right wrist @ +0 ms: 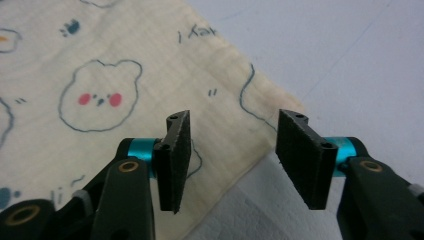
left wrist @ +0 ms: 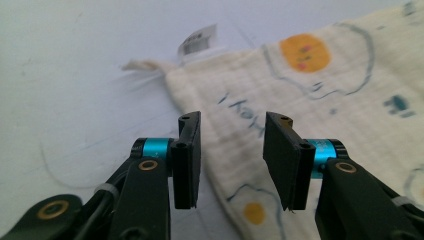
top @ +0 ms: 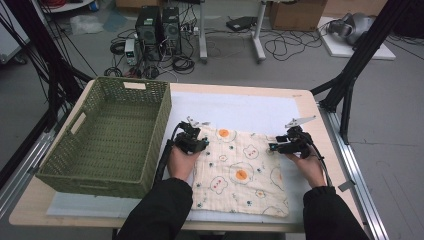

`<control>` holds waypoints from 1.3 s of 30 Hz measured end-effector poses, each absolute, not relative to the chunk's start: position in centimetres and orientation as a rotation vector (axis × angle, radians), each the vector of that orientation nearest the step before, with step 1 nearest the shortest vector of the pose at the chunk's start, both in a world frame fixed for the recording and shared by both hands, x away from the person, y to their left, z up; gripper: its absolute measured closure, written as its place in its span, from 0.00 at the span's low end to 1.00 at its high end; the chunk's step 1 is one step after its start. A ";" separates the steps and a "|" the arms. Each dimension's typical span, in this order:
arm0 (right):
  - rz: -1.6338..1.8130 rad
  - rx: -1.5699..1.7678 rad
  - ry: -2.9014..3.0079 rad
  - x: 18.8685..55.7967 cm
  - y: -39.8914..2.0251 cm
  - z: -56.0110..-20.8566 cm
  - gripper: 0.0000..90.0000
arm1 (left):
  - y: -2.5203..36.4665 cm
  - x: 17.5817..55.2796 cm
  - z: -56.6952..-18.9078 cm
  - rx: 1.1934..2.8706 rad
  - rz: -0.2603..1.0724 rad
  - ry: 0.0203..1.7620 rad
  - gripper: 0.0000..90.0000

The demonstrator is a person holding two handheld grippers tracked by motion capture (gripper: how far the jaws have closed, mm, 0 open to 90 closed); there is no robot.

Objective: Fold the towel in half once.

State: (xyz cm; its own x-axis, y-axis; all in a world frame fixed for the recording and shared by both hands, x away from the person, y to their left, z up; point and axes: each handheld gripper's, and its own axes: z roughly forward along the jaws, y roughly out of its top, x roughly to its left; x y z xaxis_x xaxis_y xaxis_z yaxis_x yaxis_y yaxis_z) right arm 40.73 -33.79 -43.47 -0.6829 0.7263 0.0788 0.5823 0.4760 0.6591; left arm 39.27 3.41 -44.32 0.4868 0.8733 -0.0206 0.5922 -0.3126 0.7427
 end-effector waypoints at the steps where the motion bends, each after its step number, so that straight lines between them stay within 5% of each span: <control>1: 0.972 1.131 2.518 40.7 -33.6 -43.7 0.60 | 3.5 39.2 -44.3 2.022 0.508 1.203 0.72; 3: 0.938 1.110 2.503 40.6 -33.4 -43.6 0.73 | 3.3 39.2 -44.4 2.026 0.500 1.186 0.86; 4: 0.952 1.087 2.532 40.6 -33.3 -43.5 0.87 | 3.1 39.1 -44.4 2.028 0.511 1.184 0.95; 6: 0.954 1.044 2.570 40.6 -32.9 -43.5 0.95 | 3.1 39.1 -44.3 2.032 0.514 1.179 0.97; 20: 1.137 1.123 2.424 41.7 -36.9 -38.5 0.96 | 4.0 39.7 -40.7 1.710 0.469 1.160 0.97; 39: 1.297 0.991 2.558 32.4 -37.0 -41.5 0.94 | 5.8 31.0 -43.5 1.905 0.400 0.978 0.97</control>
State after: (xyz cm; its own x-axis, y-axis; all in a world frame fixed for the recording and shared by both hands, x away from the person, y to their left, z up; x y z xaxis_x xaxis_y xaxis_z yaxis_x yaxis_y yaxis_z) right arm 32.44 -36.95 -41.48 -0.7815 0.5949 0.1878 0.5032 0.4231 0.7535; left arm 31.03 5.76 -43.47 0.6304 0.7675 -0.1163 0.4659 -0.2543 0.8475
